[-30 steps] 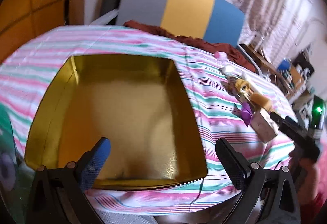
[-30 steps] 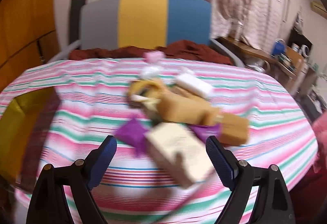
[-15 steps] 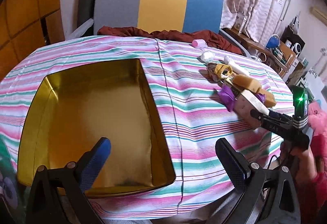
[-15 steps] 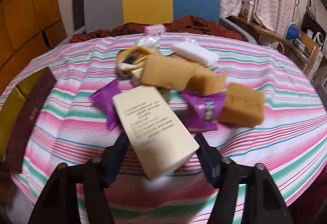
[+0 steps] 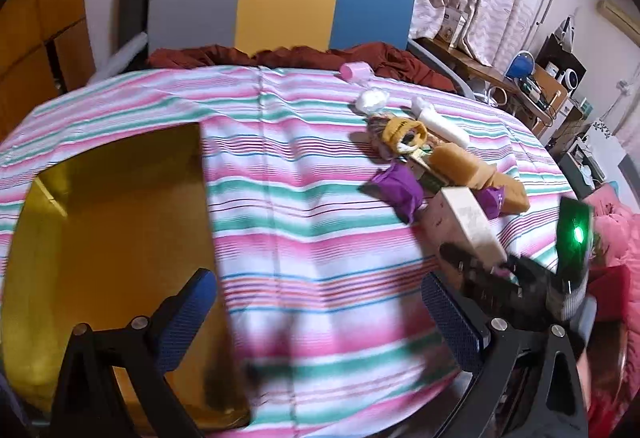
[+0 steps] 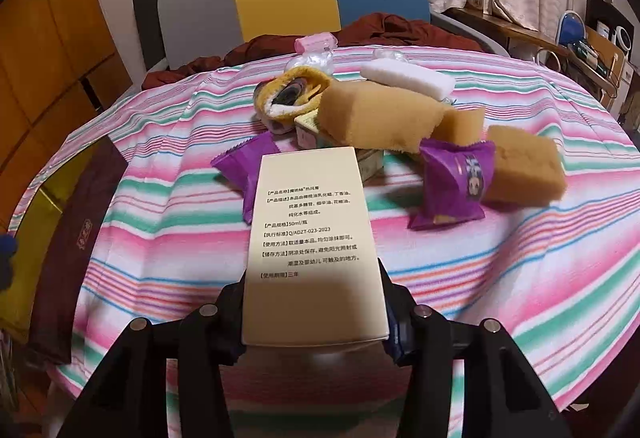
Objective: Organize objects
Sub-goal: 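Grasp the purple snack packet with the left tool while the right tool holds the box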
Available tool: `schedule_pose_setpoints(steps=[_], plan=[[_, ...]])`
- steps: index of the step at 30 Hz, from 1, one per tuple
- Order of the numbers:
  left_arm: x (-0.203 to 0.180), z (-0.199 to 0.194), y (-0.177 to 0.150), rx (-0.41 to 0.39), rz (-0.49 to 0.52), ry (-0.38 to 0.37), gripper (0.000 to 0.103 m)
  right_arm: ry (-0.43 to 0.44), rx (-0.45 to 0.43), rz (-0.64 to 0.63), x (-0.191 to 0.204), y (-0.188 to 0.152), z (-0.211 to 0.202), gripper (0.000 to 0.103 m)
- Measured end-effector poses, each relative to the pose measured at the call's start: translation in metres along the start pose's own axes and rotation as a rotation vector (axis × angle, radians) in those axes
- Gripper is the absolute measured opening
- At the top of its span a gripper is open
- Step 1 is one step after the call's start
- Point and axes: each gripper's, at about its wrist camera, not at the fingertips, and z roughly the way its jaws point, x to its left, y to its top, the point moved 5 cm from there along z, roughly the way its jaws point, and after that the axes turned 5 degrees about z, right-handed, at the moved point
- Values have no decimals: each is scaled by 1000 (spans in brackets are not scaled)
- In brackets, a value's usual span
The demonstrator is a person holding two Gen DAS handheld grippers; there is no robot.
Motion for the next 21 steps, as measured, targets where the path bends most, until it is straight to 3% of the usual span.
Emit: schedule_pose_setpoints(steps=[7, 11, 16, 21], plan=[[-30, 55, 23, 84, -22, -69, 103, -39, -8, 9, -12, -16, -17, 51], [-49, 87, 37, 110, 60, -39, 103, -21, -16, 21, -15, -21, -21, 51], [-63, 119, 51, 71, 170, 28, 103, 16, -11, 56, -20, -21, -22, 52], [-68, 136, 59, 55, 236, 27, 103, 45, 6, 93, -24, -24, -18, 53]])
